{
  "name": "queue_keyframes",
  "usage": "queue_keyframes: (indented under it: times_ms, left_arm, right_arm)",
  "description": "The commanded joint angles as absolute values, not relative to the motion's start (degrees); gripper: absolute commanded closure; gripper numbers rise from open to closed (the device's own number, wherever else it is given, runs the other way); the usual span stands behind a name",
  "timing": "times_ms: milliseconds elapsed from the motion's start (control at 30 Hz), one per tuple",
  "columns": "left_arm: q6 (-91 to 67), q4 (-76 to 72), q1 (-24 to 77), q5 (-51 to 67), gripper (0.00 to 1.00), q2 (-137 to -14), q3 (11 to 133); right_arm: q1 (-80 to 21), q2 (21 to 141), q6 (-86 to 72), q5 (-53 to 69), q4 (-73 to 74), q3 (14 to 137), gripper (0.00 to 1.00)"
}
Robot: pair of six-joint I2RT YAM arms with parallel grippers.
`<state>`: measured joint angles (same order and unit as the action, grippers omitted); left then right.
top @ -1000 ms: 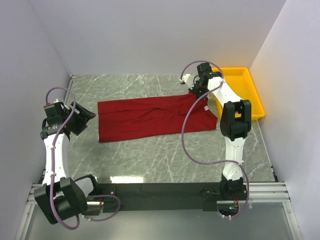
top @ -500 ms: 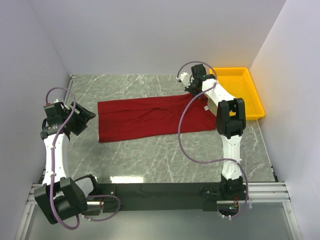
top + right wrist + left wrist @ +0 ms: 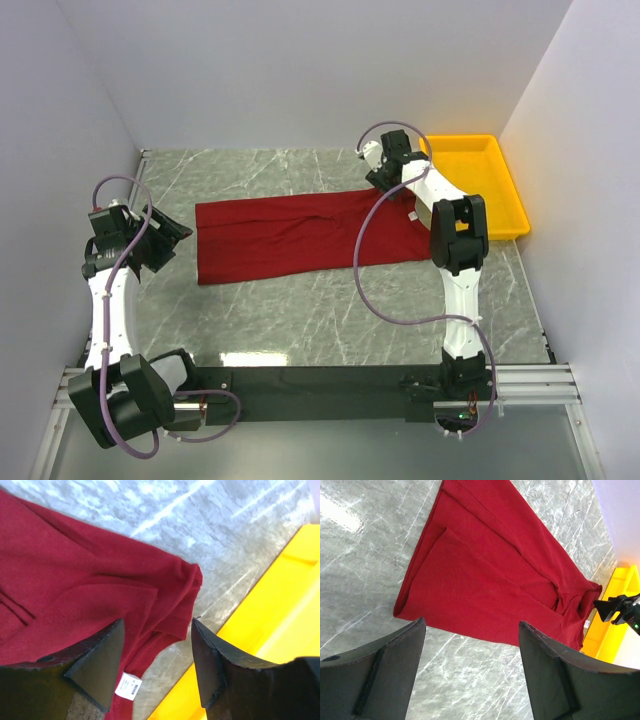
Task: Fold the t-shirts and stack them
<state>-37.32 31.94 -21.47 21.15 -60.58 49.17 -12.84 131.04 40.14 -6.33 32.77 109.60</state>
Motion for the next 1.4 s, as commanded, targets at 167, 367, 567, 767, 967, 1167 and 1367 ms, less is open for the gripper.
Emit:
queue_keyframes:
  times_ms: [167, 367, 567, 767, 967, 1167, 1367]
  left_arm:
    - [-36.91, 30.67, -21.8, 21.44, 0.2, -60.47, 49.92]
    - [-37.18, 30.41, -21.71, 21.62, 0.2, -60.56, 49.92]
    - [-37.35, 30.15, -21.8, 21.88, 0.2, -60.29, 49.39]
    - [-37.44, 30.41, -21.8, 21.97, 0.2, -60.12, 49.13]
    - [-37.44, 30.5, -21.8, 21.8, 0.2, -59.59, 48.43]
    - [-37.7, 29.88, -21.8, 21.97, 0.2, -60.2, 48.16]
    - [-37.71, 29.71, -21.8, 22.24, 0.2, -61.17, 49.13]
  right_arm:
    - [-13.71, 123.32, 49.55, 11.49, 38.31, 108.9, 0.39]
    - [-15.46, 124.19, 57.47, 18.8, 45.43, 108.9, 0.43]
    - [-16.35, 126.56, 59.68, 20.57, 46.05, 109.68, 0.43]
    - [-17.67, 132.36, 57.92, 19.69, 48.25, 117.85, 0.45]
    - [-17.58, 134.47, 59.15, 18.02, 49.31, 118.92, 0.47]
    - [-17.67, 134.3, 59.85, 17.67, 49.04, 117.25, 0.47]
    - [-17.67, 136.58, 59.24, 16.96, 49.48, 119.35, 0.5]
